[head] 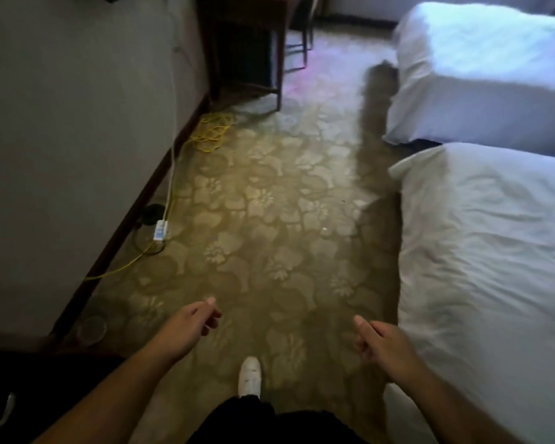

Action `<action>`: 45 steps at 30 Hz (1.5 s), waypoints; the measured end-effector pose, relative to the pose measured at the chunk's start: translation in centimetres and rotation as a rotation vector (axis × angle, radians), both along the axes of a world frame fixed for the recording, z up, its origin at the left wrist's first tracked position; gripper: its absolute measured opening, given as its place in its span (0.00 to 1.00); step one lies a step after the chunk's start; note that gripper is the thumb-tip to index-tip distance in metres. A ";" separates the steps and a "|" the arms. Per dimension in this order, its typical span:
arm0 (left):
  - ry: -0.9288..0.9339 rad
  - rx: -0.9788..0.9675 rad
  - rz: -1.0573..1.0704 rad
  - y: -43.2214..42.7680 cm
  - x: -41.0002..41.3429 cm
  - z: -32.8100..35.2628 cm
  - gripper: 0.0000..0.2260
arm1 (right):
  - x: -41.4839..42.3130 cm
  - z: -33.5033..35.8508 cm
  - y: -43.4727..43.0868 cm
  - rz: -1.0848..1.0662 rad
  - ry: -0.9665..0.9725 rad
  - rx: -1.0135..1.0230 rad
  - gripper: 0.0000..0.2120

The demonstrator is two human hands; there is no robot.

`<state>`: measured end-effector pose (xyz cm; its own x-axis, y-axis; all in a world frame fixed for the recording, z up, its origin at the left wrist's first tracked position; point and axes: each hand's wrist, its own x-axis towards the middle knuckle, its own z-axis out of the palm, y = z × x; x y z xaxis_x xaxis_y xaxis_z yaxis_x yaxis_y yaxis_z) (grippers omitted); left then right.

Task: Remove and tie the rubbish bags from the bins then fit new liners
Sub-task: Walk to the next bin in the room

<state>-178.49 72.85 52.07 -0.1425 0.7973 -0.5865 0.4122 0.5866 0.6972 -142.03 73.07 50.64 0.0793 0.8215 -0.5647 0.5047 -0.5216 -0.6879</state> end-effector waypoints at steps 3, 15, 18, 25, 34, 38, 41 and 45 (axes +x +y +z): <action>-0.006 -0.021 -0.134 4.8 -0.9 -0.6 0.19 | 0.0 0.4 0.7 -0.084 -0.033 0.003 0.23; -0.011 -0.051 -0.339 19.2 3.2 -2.6 0.18 | 2.8 -2.1 5.0 -0.324 0.009 -0.094 0.19; 0.007 -0.073 -0.358 23.8 4.3 -3.1 0.18 | 3.9 -3.3 9.0 -0.326 0.021 -0.153 0.19; 0.057 -0.143 -0.273 33.8 4.5 -3.7 0.18 | 6.3 -4.6 21.0 -0.262 0.033 -0.268 0.17; 0.044 -0.229 -0.116 42.6 3.9 -5.0 0.15 | 6.9 -3.3 36.7 -0.136 0.033 -0.231 0.17; 0.036 -0.229 -0.129 49.6 4.4 -6.0 0.14 | 7.4 -3.0 43.4 -0.141 0.038 -0.197 0.17; 0.030 -0.234 -0.166 55.9 5.0 -6.5 0.14 | 8.1 -3.0 48.3 -0.179 0.023 -0.195 0.17; 0.051 -0.274 -0.264 64.7 6.6 -6.4 0.14 | 9.0 -2.6 53.7 -0.277 0.005 -0.212 0.17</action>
<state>-171.89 137.52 45.72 0.0121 0.6248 -0.7807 0.6040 0.6176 0.5037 -133.04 126.78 48.08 0.2800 0.6334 -0.7214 0.3209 -0.7700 -0.5515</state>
